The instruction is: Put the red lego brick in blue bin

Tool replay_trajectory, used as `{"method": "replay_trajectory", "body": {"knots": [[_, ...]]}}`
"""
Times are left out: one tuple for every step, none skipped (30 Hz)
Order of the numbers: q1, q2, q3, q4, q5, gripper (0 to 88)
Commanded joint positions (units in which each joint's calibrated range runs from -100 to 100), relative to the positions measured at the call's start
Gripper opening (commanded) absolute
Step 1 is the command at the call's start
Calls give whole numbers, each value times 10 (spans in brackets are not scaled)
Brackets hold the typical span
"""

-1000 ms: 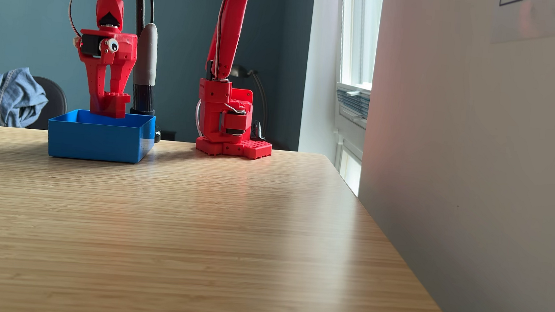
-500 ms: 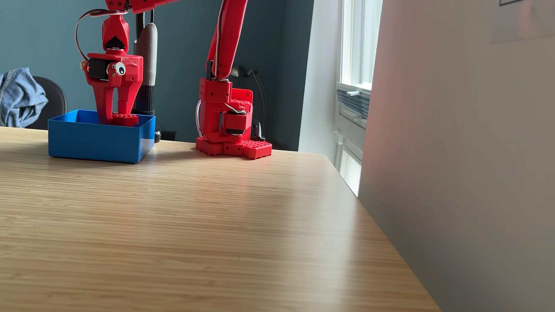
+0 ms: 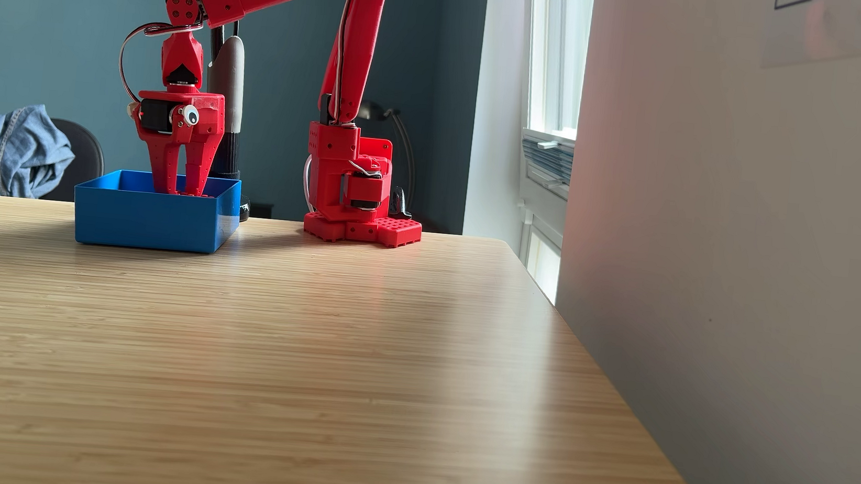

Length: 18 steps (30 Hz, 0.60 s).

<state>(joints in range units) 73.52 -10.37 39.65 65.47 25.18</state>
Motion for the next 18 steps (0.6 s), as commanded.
{"method": "replay_trajectory", "body": {"knots": [[2,-40,-10,-1,4,225],[2,-40,-14,-1,4,231],[3,-40,-17,-1,4,234],[4,-40,-22,0,4,234],[5,-40,-28,2,4,235],[6,-40,-36,6,4,235],[6,-40,-45,12,4,232],[7,-40,-59,25,4,230],[7,-40,-77,42,4,227],[7,-40,-97,64,4,223],[7,-40,-116,85,4,219],[7,-40,-139,109,4,215],[6,-40,-154,124,4,212],[4,-40,-173,142,4,211],[4,-40,-190,157,2,210],[2,-40,-206,172,2,210],[-1,-40,-220,187,2,209],[-4,-40,-240,206,1,208]]}}
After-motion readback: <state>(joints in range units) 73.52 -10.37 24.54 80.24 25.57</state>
